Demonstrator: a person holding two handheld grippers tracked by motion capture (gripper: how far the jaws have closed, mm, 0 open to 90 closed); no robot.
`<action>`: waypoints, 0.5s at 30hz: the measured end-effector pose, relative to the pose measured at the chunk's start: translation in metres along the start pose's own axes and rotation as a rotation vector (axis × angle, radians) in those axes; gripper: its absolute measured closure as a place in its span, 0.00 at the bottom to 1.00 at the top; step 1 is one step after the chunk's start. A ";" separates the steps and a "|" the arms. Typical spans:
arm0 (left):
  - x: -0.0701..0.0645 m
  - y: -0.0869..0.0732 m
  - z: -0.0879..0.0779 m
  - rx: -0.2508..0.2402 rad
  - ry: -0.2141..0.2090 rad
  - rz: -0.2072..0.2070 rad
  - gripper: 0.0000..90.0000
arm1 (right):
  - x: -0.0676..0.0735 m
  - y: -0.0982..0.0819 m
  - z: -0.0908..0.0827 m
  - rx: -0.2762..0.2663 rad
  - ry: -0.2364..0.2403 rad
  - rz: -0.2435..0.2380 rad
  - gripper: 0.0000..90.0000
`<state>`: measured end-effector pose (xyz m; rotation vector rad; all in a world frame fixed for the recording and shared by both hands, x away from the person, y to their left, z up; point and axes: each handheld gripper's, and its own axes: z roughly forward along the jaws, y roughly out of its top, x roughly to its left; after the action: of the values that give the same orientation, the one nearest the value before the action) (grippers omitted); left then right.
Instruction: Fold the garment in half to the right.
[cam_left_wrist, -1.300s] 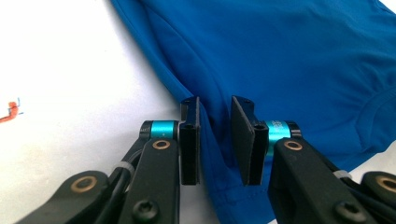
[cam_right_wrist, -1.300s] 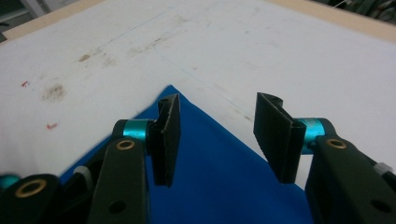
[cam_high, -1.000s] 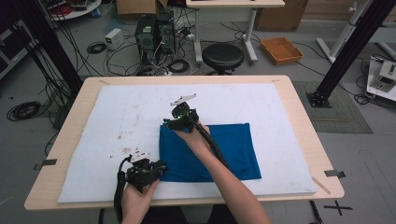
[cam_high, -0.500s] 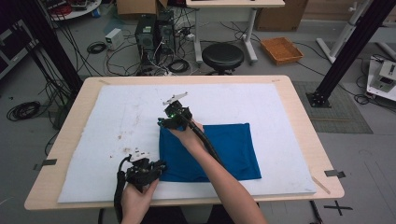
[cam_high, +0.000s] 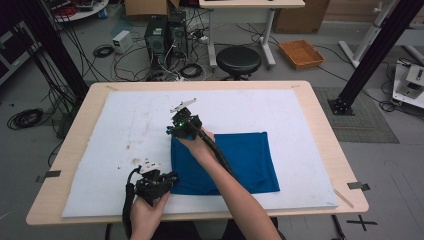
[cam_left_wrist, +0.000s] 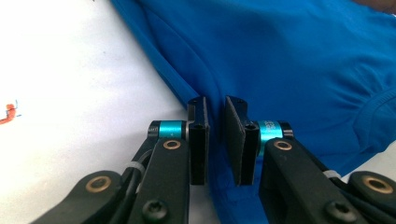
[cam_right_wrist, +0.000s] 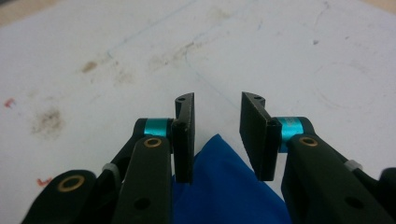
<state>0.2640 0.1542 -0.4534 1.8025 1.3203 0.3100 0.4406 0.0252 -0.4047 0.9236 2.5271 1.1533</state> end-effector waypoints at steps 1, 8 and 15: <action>0.000 0.000 0.000 0.000 0.000 0.000 0.89 | 0.002 0.000 0.003 0.017 -0.005 -0.005 0.74; -0.001 0.000 0.000 0.003 0.002 0.009 0.89 | 0.006 0.001 0.030 0.127 -0.055 -0.029 0.74; 0.000 0.000 0.000 0.004 -0.002 0.009 0.89 | 0.003 -0.002 0.041 0.178 -0.080 -0.039 0.90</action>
<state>0.2638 0.1543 -0.4532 1.8122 1.3128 0.3111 0.4553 0.0513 -0.4333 0.9360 2.6017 0.8733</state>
